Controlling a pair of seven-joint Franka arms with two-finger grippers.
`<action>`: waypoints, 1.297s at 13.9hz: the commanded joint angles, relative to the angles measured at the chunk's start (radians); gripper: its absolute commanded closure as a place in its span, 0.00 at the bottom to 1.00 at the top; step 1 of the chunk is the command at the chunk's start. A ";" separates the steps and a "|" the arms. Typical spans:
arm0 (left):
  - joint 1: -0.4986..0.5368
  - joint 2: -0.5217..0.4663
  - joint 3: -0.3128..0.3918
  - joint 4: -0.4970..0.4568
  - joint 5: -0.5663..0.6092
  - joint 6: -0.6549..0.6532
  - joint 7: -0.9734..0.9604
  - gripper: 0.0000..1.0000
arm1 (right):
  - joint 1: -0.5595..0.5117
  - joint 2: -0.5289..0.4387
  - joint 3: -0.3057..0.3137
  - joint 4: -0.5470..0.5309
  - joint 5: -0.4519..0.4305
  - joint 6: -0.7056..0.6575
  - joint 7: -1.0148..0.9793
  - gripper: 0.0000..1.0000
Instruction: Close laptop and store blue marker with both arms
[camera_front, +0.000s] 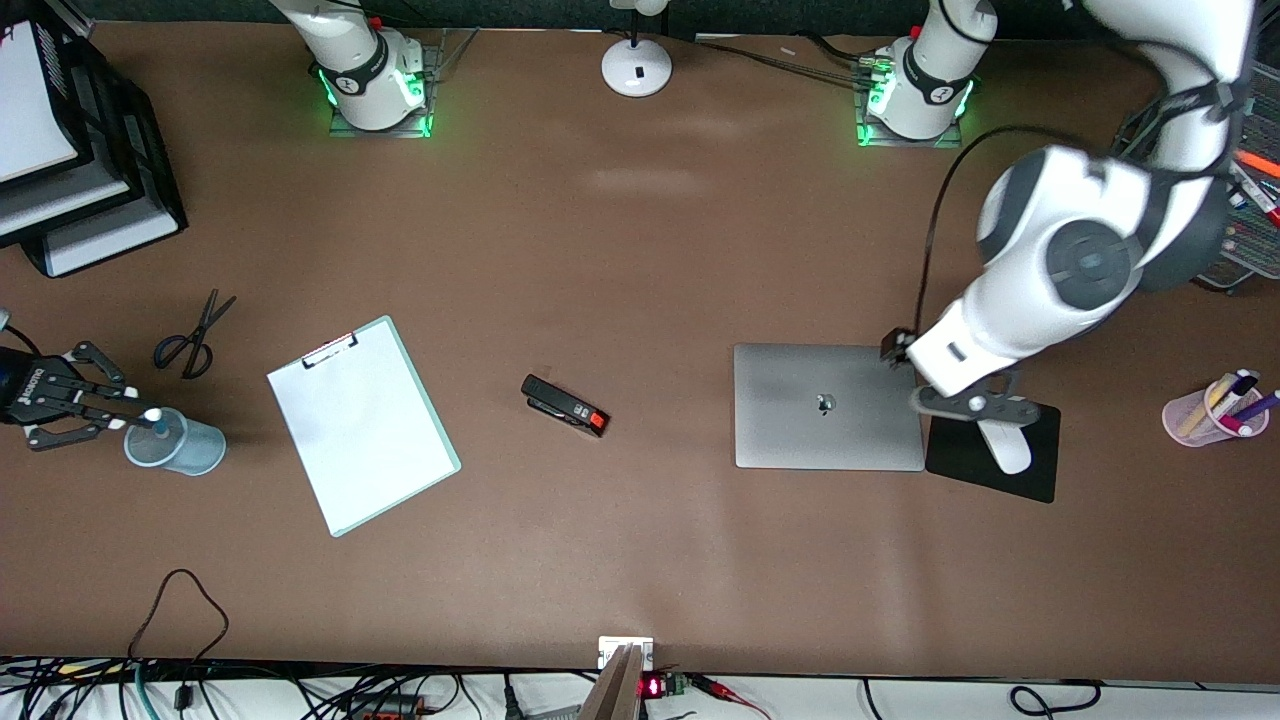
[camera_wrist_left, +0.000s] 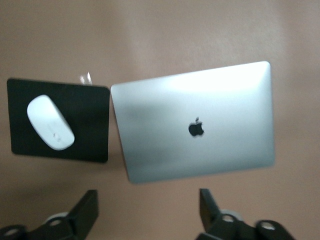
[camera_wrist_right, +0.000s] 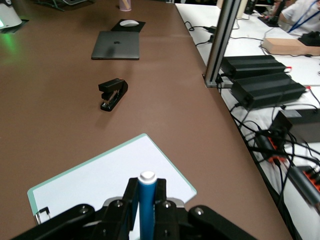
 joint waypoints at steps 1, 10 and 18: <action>0.029 -0.115 -0.006 -0.017 -0.041 -0.128 0.046 0.00 | -0.042 0.023 0.010 0.040 0.024 -0.016 -0.009 1.00; -0.063 -0.315 0.185 -0.009 -0.076 -0.273 0.051 0.00 | -0.091 0.149 0.010 0.086 0.024 -0.016 -0.081 1.00; -0.060 -0.387 0.213 -0.102 -0.074 -0.234 0.051 0.00 | -0.097 0.179 0.013 0.092 0.051 0.033 -0.092 1.00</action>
